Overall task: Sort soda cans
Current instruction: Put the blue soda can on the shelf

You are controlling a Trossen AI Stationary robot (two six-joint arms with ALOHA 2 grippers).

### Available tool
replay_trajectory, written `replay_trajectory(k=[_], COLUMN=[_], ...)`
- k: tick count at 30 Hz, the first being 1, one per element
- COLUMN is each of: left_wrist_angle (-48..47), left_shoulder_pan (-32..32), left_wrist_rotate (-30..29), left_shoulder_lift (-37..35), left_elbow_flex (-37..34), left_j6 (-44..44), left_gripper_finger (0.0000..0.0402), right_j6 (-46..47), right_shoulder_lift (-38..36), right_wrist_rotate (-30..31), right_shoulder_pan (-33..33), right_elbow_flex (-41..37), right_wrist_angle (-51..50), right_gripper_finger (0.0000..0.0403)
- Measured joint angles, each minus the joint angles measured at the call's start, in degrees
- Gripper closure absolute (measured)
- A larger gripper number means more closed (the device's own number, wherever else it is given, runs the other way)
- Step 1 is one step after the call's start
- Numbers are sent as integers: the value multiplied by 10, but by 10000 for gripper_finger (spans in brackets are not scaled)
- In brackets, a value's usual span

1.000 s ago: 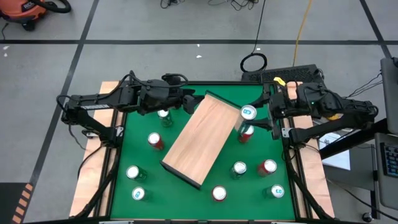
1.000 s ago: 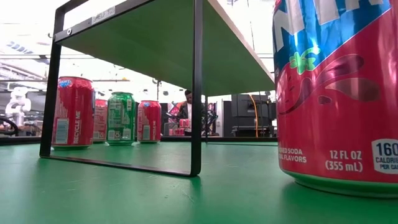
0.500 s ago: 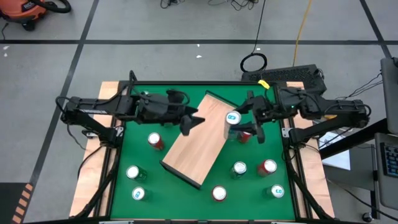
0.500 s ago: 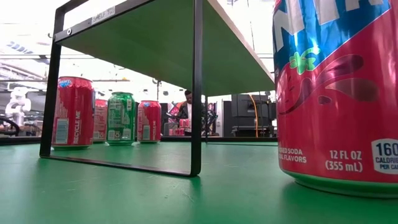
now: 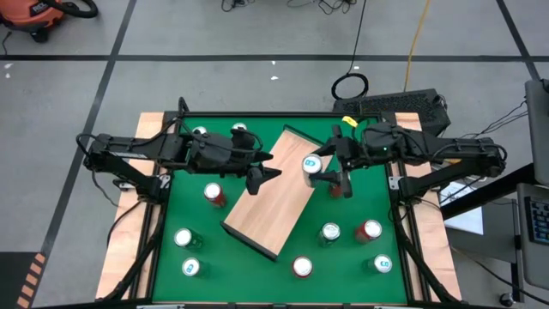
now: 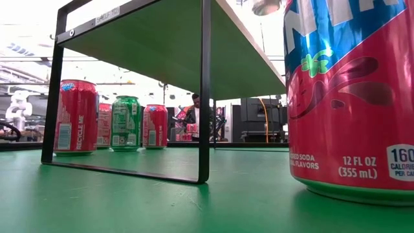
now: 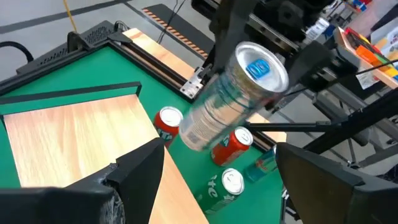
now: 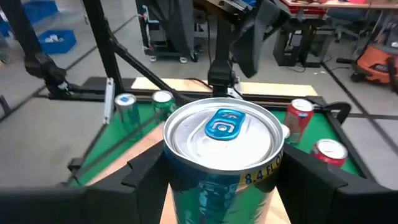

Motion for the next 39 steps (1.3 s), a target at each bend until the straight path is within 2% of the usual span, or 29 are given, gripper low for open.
replay_trajectory(k=[5, 9, 15, 24, 39], left_wrist_angle=[-1, -4, -4, -35, -50], left_shoulder_pan=[4, 12, 25, 24, 37], left_wrist_rotate=[1, 2, 2, -4, -21], left_shoulder_lift=[0, 0, 0, 0, 2], left_elbow_flex=[0, 0, 0, 0, 0], left_j6=[0, -1, -1, -1, 2], left_gripper_finger=[92, 92, 92, 92, 92], right_j6=[-10, 0, -5, -4, -20], right_shoulder_lift=[-6, -12, -13, -13, 6], right_wrist_rotate=[-54, -105, -135, -150, -151], right_shoulder_pan=[-29, -49, -77, -100, -102], right_elbow_flex=[-48, -113, -169, -209, -210], right_wrist_angle=[19, 99, 161, 200, 195], right_gripper_finger=[167, 167, 167, 167, 167])
